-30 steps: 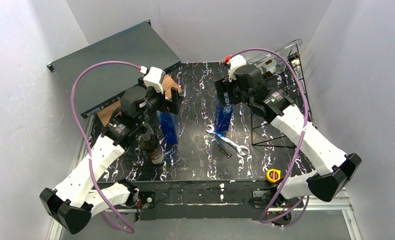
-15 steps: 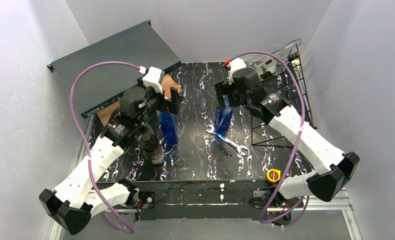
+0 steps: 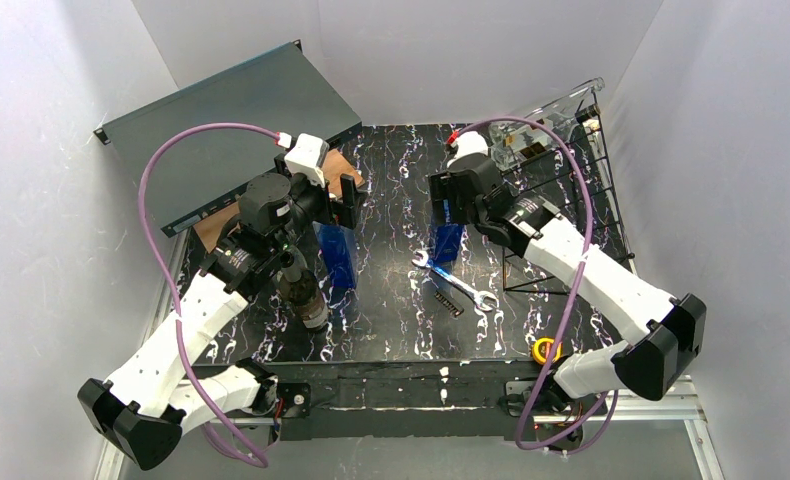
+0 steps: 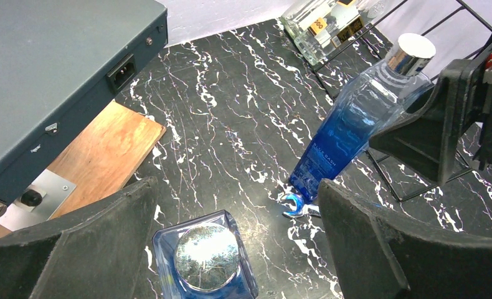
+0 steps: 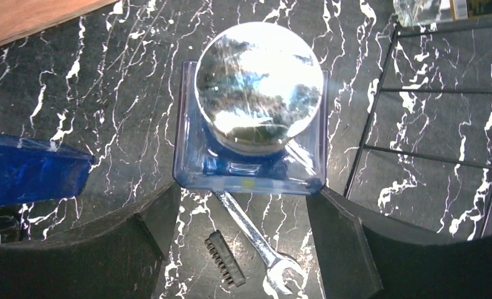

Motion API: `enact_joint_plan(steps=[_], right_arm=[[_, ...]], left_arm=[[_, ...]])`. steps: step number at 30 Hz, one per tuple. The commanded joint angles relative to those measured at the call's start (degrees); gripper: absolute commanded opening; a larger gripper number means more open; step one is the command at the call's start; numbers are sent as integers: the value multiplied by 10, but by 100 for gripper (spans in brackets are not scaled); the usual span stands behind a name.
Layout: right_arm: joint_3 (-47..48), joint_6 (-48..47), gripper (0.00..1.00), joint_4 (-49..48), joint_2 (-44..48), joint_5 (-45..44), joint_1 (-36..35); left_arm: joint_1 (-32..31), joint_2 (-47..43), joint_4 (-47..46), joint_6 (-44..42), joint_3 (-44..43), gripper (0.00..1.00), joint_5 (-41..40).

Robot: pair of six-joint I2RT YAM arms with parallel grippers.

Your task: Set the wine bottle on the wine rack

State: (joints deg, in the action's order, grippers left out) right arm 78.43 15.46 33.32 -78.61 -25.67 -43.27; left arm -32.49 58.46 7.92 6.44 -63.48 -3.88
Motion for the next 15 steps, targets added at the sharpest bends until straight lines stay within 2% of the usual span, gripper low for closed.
enact_joint_plan(steps=[1,5,15], right_arm=[[-17,41,82,-49,3,-62,-8],[-21,63,76,-65,-4,-89,-11],[-30,70,75,-89,-16,-101,-12]], left_arm=[[-2,-15,-6,0,-16,99,-1],[-2,-11,-6,0,-16,99,-3],[-2,-11,-6,-1,-16,99,-1]])
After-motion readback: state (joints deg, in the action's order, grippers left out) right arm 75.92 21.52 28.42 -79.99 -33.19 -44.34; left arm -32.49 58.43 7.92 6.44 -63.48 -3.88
